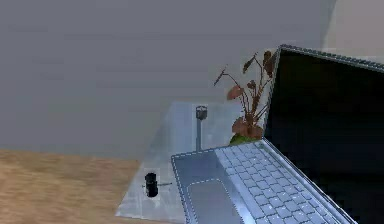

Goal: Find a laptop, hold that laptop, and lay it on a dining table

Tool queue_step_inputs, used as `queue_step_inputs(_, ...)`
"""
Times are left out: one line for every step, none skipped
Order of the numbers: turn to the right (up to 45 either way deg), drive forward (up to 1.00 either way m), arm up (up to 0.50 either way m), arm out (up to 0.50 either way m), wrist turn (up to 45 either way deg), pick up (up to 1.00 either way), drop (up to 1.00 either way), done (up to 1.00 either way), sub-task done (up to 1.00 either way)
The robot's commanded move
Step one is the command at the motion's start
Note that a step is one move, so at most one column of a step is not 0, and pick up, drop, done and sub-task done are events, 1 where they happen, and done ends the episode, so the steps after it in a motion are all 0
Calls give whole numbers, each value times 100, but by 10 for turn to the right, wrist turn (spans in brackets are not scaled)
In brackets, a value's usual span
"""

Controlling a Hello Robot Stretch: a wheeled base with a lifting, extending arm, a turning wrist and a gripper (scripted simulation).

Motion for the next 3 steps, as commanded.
queue_step_inputs(450, 0, 0, 0, 0, 0, 0, 0, 0)
queue_step_inputs(450, 0, 0, 0, 0, 0, 0, 0, 0)
queue_step_inputs(270, 0, 0, 0, 0, 0, 0, 0, 0)
